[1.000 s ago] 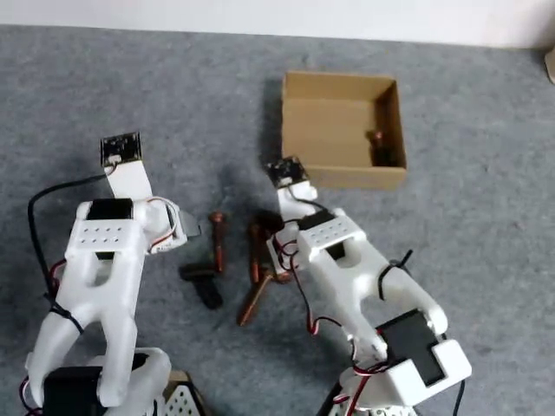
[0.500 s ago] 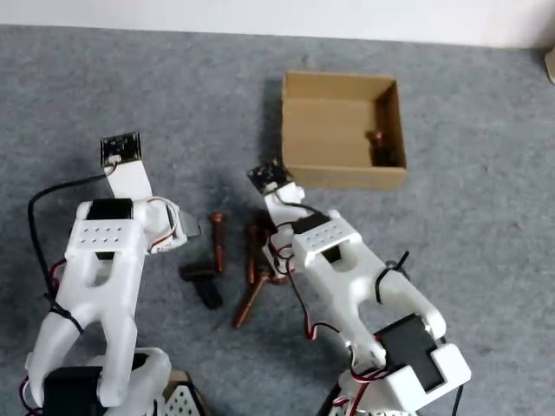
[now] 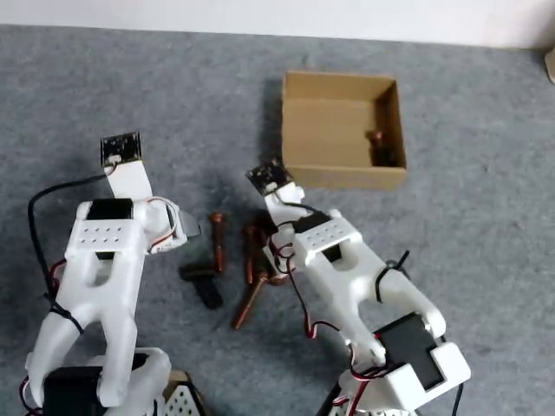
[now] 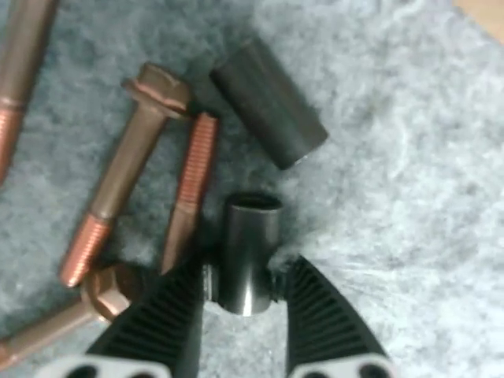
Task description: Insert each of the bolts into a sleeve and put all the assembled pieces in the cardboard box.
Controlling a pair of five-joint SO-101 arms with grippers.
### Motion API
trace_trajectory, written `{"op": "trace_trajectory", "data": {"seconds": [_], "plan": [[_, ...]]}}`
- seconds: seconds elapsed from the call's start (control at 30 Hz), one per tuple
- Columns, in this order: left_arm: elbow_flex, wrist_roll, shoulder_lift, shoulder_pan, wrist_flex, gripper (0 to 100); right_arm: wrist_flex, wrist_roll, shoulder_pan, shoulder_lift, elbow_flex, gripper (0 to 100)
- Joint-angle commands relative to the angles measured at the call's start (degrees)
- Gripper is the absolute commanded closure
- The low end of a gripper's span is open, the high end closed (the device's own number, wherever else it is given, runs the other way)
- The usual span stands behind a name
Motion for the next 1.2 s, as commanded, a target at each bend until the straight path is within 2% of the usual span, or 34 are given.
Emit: {"op": "trace_trajectory", "data": {"seconds": [0.0, 0.2, 0.43, 0.63, 0.83, 0.9, 1.0, 1.03, 1.1, 1.17], "plan": [[-3.2, 0.4, 0.5, 5.1, 0.3, 71, -0.2, 0.9, -0.4, 0.2, 0.1, 99.4], [-16.1, 0.4, 15.3, 9.1, -0.4, 71, -0.1, 0.9, -0.4, -0.1, 0.1, 99.4], [-29.3, 0.6, 34.9, 12.3, 6.7, 71, -0.1, 0.9, -0.5, -0.1, 0.1, 99.4], [-31.3, 4.5, 40.3, 13.8, 8.5, 72, -0.1, 0.9, -0.4, -0.1, 0.0, 99.4], [-31.3, 4.7, 41.2, 14.0, 8.4, 72, -0.1, 0.9, -0.4, -0.1, 0.0, 99.4], [-31.3, 4.7, 41.2, 14.0, 8.4, 77, -0.1, 0.9, -0.4, -0.1, 0.0, 99.4], [-31.3, 4.5, 41.3, 14.0, 8.4, 96, -0.1, 0.9, -0.4, -0.1, 0.0, 99.4], [-31.3, 4.3, 41.3, 14.1, 8.7, 98, -0.1, 0.9, -0.4, -0.1, 0.0, 99.4], [-31.4, 4.3, 40.7, 14.1, 8.9, 95, -0.1, 0.9, -0.4, -0.1, 0.0, 99.4], [-31.5, 4.2, 40.6, 14.0, 8.5, 100, -0.1, 0.9, -0.4, -0.1, 0.0, 99.4]]}}
